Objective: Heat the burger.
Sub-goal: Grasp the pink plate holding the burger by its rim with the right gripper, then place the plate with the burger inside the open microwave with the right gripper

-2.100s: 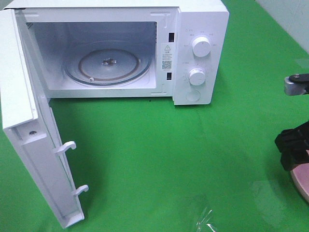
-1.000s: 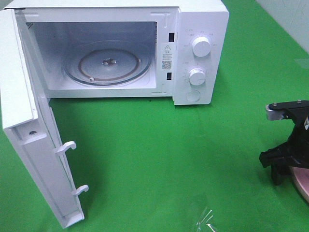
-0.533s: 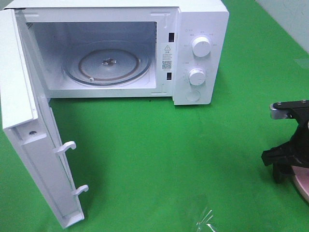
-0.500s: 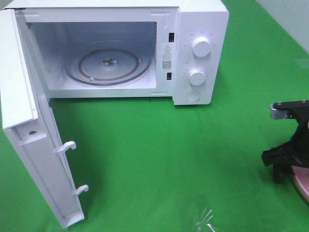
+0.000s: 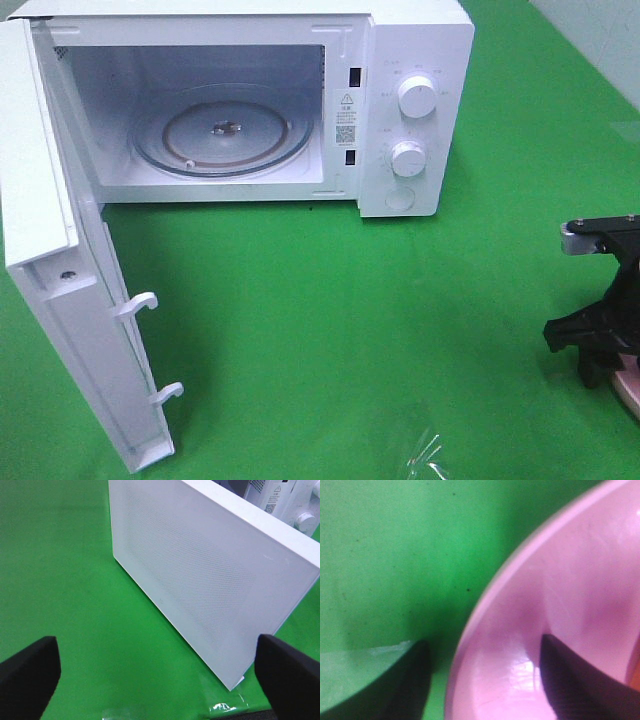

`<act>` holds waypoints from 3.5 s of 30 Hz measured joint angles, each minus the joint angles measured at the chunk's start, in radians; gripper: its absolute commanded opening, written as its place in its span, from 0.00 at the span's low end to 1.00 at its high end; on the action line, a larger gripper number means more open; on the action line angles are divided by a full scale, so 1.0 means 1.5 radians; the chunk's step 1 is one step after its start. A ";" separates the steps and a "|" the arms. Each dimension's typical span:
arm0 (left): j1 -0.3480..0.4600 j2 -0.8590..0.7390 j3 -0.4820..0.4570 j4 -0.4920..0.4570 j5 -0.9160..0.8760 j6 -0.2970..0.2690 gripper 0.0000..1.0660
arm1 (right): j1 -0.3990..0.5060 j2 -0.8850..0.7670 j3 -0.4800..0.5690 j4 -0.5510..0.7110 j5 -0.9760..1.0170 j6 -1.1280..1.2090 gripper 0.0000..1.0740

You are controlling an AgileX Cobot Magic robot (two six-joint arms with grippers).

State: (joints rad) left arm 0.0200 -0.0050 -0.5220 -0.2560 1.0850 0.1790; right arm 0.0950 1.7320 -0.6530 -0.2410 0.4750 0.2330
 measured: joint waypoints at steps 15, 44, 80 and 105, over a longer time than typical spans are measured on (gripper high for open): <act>0.000 0.000 0.000 0.000 0.000 0.000 0.92 | 0.001 -0.003 -0.003 0.003 0.015 0.006 0.00; 0.000 0.000 0.000 0.000 0.000 0.000 0.92 | 0.141 -0.075 0.001 -0.172 0.148 0.181 0.00; 0.000 0.000 0.000 0.000 0.000 0.000 0.92 | 0.385 -0.280 0.105 -0.237 0.255 0.258 0.00; 0.000 0.000 0.000 0.000 0.000 0.000 0.92 | 0.615 -0.288 0.105 -0.298 0.317 0.277 0.00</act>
State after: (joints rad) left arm 0.0200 -0.0050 -0.5220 -0.2560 1.0850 0.1790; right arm 1.0180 1.3000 -0.4960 -0.6880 0.9500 0.6480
